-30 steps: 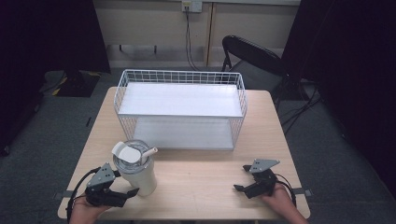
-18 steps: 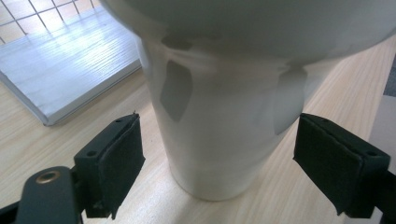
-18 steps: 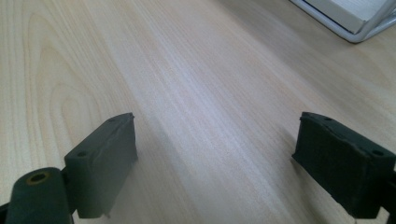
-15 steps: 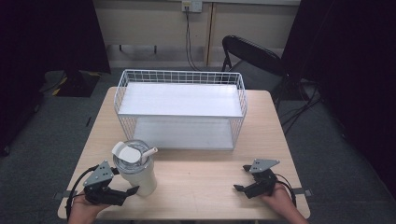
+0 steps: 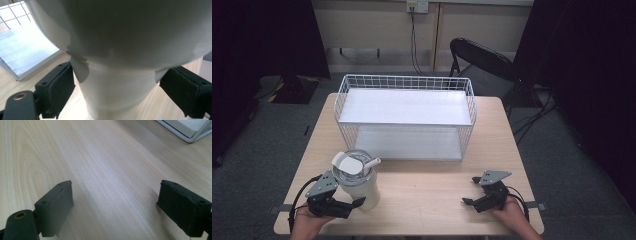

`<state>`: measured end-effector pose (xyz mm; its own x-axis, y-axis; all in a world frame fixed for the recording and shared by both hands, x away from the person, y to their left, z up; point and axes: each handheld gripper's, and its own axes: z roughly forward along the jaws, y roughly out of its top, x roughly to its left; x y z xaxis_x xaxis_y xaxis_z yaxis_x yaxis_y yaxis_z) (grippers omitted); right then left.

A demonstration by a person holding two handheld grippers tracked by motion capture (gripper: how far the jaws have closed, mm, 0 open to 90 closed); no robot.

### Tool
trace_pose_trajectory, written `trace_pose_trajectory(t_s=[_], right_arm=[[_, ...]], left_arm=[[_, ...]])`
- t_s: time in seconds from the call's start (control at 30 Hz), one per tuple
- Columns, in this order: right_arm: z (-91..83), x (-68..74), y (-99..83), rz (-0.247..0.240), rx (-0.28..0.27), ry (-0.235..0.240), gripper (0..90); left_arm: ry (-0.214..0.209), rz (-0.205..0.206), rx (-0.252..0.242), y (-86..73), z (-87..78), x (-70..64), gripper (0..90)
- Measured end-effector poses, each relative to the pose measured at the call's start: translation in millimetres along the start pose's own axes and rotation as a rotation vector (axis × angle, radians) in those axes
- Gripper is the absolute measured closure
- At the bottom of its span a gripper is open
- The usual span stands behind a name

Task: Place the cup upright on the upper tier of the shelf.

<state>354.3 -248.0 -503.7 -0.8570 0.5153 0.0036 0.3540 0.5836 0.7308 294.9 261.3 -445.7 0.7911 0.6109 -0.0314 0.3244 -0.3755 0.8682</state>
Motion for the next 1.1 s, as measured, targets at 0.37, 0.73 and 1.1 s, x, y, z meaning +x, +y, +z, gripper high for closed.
trace_pose_trajectory(t_s=[0.37,0.73,1.1], right_arm=[[0.0,0.0,0.0,0.000,0.000,0.000,12.2],[0.0,0.0,0.0,0.000,0.000,0.000,12.2],[0.0,0.0,0.0,0.000,0.000,0.000,12.2]], left_arm=[[-0.001,-0.012,-0.033,-0.2,5.1,0.4,10.3],[-0.027,-0.055,-0.098,-4.9,10.6,1.9,8.8],[-0.036,-0.063,-0.160,-6.9,15.5,3.2,7.5]])
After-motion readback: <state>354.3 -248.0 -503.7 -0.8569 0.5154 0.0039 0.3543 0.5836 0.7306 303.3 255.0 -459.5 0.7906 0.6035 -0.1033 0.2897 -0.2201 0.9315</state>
